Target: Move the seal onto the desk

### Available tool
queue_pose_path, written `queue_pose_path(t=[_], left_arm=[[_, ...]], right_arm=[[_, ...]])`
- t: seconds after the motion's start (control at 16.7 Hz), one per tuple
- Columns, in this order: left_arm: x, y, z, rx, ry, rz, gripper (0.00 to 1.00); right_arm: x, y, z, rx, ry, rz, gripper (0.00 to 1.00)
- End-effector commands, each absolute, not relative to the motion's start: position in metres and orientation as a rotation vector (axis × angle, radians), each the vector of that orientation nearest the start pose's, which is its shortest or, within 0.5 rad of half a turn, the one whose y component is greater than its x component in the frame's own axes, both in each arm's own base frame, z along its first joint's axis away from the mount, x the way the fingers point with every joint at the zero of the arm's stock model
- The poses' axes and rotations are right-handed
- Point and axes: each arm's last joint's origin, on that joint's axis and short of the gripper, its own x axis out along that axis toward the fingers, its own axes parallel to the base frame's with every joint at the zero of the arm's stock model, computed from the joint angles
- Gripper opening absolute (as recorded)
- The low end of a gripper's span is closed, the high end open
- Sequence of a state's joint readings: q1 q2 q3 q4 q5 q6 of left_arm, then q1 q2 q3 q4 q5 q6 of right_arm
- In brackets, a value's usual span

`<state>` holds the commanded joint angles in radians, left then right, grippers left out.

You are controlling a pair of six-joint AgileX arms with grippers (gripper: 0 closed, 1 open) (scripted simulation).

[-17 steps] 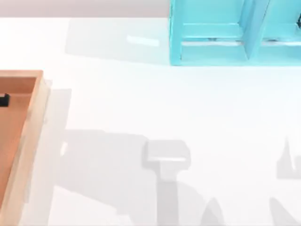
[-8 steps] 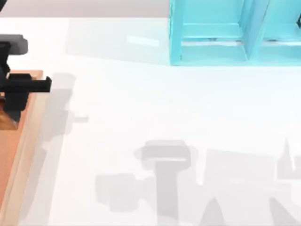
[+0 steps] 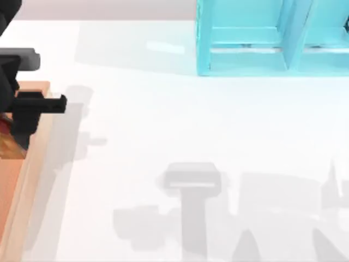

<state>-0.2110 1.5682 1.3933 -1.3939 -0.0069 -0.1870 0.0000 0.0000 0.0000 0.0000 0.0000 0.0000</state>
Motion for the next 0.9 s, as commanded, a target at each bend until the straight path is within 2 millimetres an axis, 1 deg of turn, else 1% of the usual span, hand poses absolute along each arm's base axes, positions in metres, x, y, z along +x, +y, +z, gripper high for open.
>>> queue_pose_path(t=[0.06, 0.18, 0.3, 0.36, 0.48, 0.6, 0.66, 0.78, 0.9], left_arm=[[0.276, -0.06, 0.28, 0.03, 1.572, -0.014, 0.0], [0.293, -0.075, 0.276, 0.036, 1.581, -0.014, 0.0], [0.318, -0.097, 0.267, 0.029, 1.583, -0.009, 0.0], [0.333, -0.11, 0.258, 0.022, 1.587, -0.002, 0.0], [0.362, -0.14, 0.228, 0.014, 1.617, 0.017, 0.0], [0.382, -0.172, 0.203, 0.008, 1.616, 0.019, 0.0], [0.389, -0.188, 0.194, 0.005, 1.606, 0.014, 0.0], [0.395, -0.215, 0.181, 0.007, 1.586, 0.0, 0.0], [0.397, -0.232, 0.173, 0.012, 1.572, -0.015, 0.0]], right_arm=[[0.106, -0.001, 0.16, 0.0, 0.0, 0.0, 1.0], [0.106, -0.001, 0.16, 0.0, 0.0, 0.0, 1.0], [0.106, -0.001, 0.16, 0.0, 0.0, 0.0, 1.0], [0.106, -0.001, 0.16, 0.0, 0.0, 0.0, 1.0], [0.106, -0.001, 0.16, 0.0, 0.0, 0.0, 1.0], [0.106, -0.001, 0.16, 0.0, 0.0, 0.0, 1.0], [0.106, -0.001, 0.16, 0.0, 0.0, 0.0, 1.0], [0.106, -0.001, 0.16, 0.0, 0.0, 0.0, 1.0], [0.106, -0.001, 0.16, 0.0, 0.0, 0.0, 1.0]])
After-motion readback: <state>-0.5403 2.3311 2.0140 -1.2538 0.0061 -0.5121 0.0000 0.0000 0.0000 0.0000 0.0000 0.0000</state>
